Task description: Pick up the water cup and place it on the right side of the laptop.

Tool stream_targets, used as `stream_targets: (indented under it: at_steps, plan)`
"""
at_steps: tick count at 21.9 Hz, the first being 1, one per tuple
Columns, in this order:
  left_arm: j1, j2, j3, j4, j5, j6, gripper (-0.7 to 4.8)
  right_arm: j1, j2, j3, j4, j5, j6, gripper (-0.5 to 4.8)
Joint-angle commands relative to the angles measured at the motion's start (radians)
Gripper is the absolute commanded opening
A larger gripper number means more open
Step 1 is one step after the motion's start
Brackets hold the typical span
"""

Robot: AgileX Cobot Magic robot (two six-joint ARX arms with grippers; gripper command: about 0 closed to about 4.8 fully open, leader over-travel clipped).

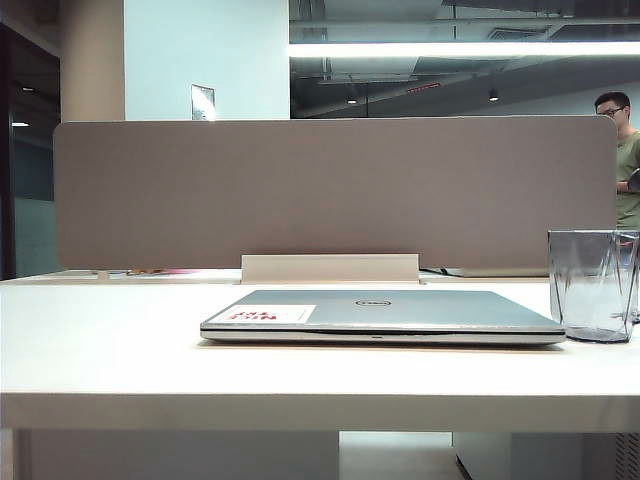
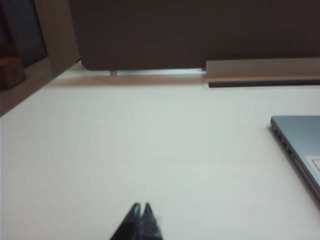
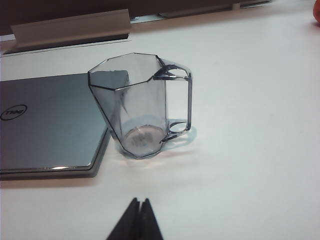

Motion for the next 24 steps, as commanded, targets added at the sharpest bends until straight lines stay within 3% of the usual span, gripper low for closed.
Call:
stream_targets:
  at_steps: [1,24]
  plan:
    - [0.003,0.001,0.003,0.026,0.01,0.0,-0.04,0.001,0.0,-0.006,0.01,0.005,-0.003,-0.08]
    - [0.002,0.001,0.003,0.026,0.034,0.0,-0.03,0.0,0.0,-0.005,0.052,0.008,-0.003,-0.08]
